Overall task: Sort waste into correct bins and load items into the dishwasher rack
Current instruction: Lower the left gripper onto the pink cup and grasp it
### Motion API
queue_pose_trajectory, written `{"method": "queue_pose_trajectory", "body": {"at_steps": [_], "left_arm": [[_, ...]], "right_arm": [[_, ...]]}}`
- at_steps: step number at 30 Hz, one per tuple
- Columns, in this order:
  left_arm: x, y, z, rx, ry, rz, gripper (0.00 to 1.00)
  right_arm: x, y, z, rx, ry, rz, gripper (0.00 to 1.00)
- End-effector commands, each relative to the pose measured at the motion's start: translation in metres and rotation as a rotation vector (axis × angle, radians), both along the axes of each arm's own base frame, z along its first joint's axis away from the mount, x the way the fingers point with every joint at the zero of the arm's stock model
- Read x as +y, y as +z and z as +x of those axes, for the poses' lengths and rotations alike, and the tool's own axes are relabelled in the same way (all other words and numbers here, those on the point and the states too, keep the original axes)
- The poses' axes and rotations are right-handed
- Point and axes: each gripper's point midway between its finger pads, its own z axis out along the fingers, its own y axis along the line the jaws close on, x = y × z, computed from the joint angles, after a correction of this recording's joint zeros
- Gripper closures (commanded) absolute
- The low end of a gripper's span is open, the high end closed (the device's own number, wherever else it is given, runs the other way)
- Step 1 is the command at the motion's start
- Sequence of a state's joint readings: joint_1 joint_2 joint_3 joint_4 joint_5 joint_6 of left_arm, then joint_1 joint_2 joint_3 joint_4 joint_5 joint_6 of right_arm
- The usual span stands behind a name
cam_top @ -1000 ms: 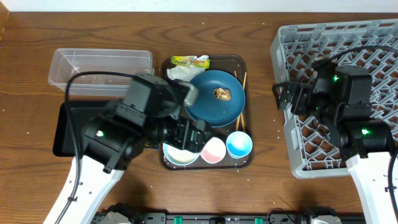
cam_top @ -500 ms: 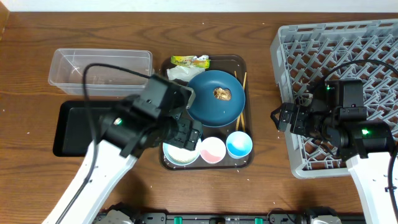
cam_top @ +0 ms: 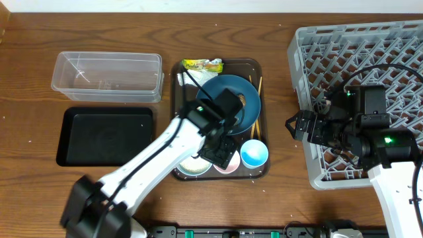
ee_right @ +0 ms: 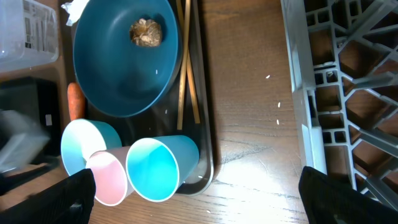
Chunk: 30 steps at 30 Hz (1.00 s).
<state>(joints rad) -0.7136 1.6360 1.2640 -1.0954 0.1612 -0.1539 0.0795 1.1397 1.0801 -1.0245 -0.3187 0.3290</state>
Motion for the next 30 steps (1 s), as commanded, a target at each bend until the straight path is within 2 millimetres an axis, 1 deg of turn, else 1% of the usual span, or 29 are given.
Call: {"method": "queue_pose_trajectory", "body": {"at_steps": [1,4,7,9,11,13,14,17,20,22,24,26,27,28,30], "left_arm": [[0.006,-0.019,0.000,0.030,0.009,0.057,0.24],[0.004,-0.028,0.003,0.041,0.008,0.067,0.30],[0.002,-0.033,0.005,0.041,0.008,0.067,0.41],[0.000,-0.034,0.008,0.032,0.008,0.060,0.51],[-0.001,-0.034,0.010,0.019,0.008,0.060,0.53],[0.003,-0.034,0.015,-0.006,0.008,0.085,0.54],[0.005,-0.035,0.016,-0.013,0.008,0.095,0.57],[0.007,-0.037,0.016,-0.016,0.008,0.102,0.58],[0.010,-0.045,0.012,-0.009,0.008,0.108,0.58],[0.012,-0.049,0.009,0.000,0.008,0.114,0.65],[0.013,-0.049,0.009,0.000,0.008,0.115,0.68],[0.011,-0.049,0.011,-0.007,0.008,0.110,0.76],[0.011,-0.049,0.011,-0.011,0.008,0.108,0.87],[0.010,-0.049,0.012,-0.012,0.009,0.105,0.94],[0.011,-0.049,0.011,-0.009,0.008,0.108,0.94]], "right_arm": [[0.000,0.007,0.002,-0.020,0.008,0.006,0.01],[0.000,0.007,0.002,-0.022,0.008,0.005,0.01],[0.000,0.007,0.002,-0.020,0.008,0.005,0.01],[0.000,0.007,0.002,-0.020,0.008,0.006,0.01],[0.000,0.007,0.002,-0.020,0.008,0.006,0.01],[0.000,0.007,0.002,-0.020,0.008,0.006,0.01],[0.000,0.007,0.002,-0.020,0.008,0.006,0.01],[0.000,0.007,0.002,-0.021,0.008,0.006,0.01],[0.000,0.007,0.002,-0.021,0.008,0.006,0.01],[0.000,0.007,0.002,-0.021,0.008,0.006,0.01],[0.000,0.007,0.002,-0.021,0.008,0.006,0.01],[0.000,0.007,0.002,-0.021,0.008,0.005,0.01],[0.000,0.007,0.002,-0.022,0.008,0.006,0.01],[0.000,0.007,0.002,-0.022,0.008,0.006,0.01],[0.000,0.007,0.002,-0.021,0.008,0.006,0.01]]}}
